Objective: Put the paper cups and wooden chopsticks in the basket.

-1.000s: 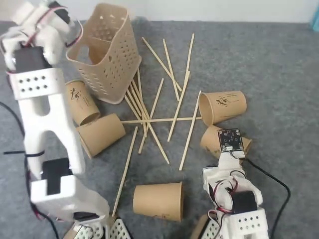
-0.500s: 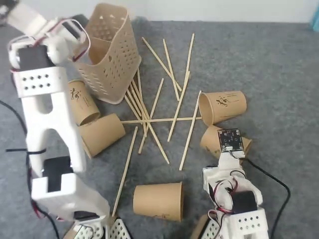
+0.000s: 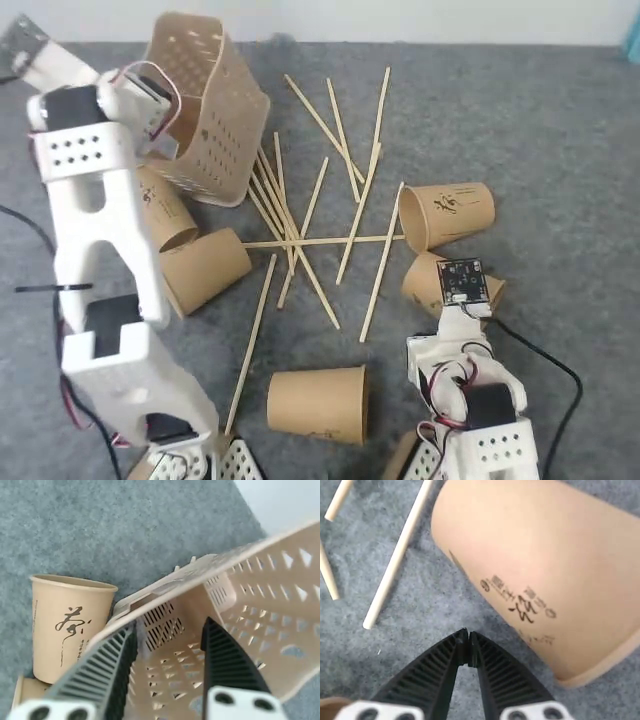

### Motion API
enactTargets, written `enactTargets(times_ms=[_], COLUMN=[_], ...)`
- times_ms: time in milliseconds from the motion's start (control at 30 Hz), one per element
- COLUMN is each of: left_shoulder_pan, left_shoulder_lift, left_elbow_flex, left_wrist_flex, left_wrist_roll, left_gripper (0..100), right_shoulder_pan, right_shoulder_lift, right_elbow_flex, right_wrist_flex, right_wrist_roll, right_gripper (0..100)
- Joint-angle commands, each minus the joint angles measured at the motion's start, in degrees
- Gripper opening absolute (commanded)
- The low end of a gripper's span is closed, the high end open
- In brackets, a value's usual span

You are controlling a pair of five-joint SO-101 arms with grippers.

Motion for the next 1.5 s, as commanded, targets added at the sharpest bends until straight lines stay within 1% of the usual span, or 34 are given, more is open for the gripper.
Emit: enactTargets(times_ms=[0, 133, 300, 433, 500, 533, 767, 833, 933, 1267, 1467], left_shoulder_pan=[0.00, 0.00, 0.09, 3.34, 4.66, 4.84, 4.57, 4.57, 4.57, 4.48, 2.37], left_shoulder_lift=[-6.07, -12.04, -21.80, -25.32, -24.97, -24.88, -21.19, -19.69, -18.46, -14.24, -10.64], left_elbow_flex=[-1.01, -1.10, -1.89, 0.22, 2.15, 3.56, 13.41, 14.99, 15.34, 15.16, 15.08], left_wrist_flex=[0.26, 0.00, 0.97, 7.74, 10.90, 10.99, 1.67, -2.37, -6.86, -11.69, -15.82], left_wrist_roll=[0.44, 0.18, -5.45, -11.08, -11.69, -11.69, -11.60, -11.52, -9.41, -9.32, -7.21], left_gripper=[20, 20, 20, 20, 20, 20, 20, 20, 20, 20, 20], right_shoulder_pan=[0.66, 0.66, 0.66, 0.66, 0.66, 0.66, 0.75, 0.75, 0.75, 0.75, 0.75], right_shoulder_lift=[-0.04, -0.04, -0.04, -0.04, -0.04, -0.04, -0.04, -0.04, -0.04, -0.04, -0.04], right_elbow_flex=[-2.11, -2.11, -2.11, -2.11, -2.11, -2.11, -2.11, -2.02, -2.02, -2.02, -2.02], right_wrist_flex=[-1.27, -1.27, -1.27, -1.27, -1.27, -1.27, -1.27, -1.19, -1.19, -1.10, -1.01], right_wrist_roll=[0.62, 0.62, 0.62, 0.62, 0.62, 0.62, 0.62, 0.62, 0.62, 0.62, 0.62], right_gripper=[0.8, 0.8, 0.8, 0.8, 0.8, 0.8, 0.8, 0.8, 0.8, 0.8, 0.8])
